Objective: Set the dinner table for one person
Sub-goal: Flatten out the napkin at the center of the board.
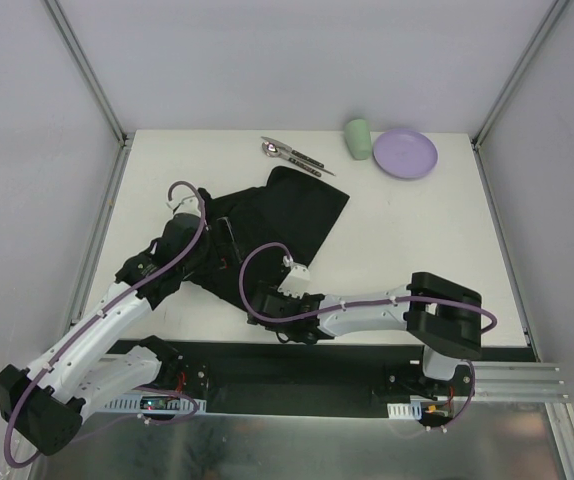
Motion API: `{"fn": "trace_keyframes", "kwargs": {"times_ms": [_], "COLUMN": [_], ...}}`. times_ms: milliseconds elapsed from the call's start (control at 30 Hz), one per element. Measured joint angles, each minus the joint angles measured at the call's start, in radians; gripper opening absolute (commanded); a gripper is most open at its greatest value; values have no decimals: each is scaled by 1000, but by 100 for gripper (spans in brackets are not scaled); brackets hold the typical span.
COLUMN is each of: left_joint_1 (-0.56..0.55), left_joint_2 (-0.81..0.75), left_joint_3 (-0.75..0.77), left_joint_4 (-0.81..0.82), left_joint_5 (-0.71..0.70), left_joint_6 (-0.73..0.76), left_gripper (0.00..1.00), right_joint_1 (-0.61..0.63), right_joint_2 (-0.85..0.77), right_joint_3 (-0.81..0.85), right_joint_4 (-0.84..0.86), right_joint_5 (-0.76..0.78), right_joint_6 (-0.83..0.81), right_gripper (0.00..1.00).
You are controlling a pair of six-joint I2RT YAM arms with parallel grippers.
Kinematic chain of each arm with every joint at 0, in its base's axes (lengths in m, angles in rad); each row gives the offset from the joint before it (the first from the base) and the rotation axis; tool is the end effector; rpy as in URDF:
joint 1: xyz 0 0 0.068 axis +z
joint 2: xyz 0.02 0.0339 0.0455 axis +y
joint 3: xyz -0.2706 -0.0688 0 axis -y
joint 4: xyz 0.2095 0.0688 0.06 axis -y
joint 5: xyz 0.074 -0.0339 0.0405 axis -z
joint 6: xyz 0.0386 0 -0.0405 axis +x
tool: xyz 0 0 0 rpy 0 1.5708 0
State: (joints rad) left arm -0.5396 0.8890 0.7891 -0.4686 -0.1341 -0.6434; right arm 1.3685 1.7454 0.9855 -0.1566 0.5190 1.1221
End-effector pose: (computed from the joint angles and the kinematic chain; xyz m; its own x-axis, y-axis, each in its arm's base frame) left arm 0.1386 -0.0770 0.3020 -0.6170 -0.3235 -0.7174 0.0530 0.8925 -0.4480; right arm 0.0842 0.3152 0.1939 -0.7809 0.0865 -0.6186 -0.1990 0.9043 0.3776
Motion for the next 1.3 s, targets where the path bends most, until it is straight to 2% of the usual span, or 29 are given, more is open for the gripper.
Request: {"fn": "trace_keyframes", "kwargs": {"times_ms": [367, 600, 833, 933, 967, 1033, 1067, 1300], "left_joint_1": [8, 12, 24, 25, 25, 25, 25, 38], "left_joint_2": [-1, -1, -2, -2, -2, -2, -2, -1], "left_joint_3": [-13, -20, -20, -23, -25, -28, -29, -33], "left_joint_4": [-8, -9, -9, -9, -10, -10, -10, -11], "left_joint_5": [3, 3, 6, 6, 7, 8, 9, 14], "left_joint_6": [3, 6, 10, 13, 14, 16, 18, 28], "left_gripper": [99, 99, 99, 99, 99, 99, 99, 99], "right_joint_1": [0, -14, -23, -24, -24, -26, -26, -24], "right_joint_2": [19, 31, 47, 51, 54, 61, 64, 63], "right_joint_3": [15, 21, 36, 37, 37, 36, 35, 35], "right_joint_4": [-26, -51, -65, -68, -71, -76, -77, -90], "right_joint_5": [50, 84, 95, 97, 95, 94, 94, 99], "right_joint_6": [63, 117, 134, 135, 135, 135, 141, 140], "right_gripper": [72, 59, 54, 29, 16, 4, 1, 1]}}
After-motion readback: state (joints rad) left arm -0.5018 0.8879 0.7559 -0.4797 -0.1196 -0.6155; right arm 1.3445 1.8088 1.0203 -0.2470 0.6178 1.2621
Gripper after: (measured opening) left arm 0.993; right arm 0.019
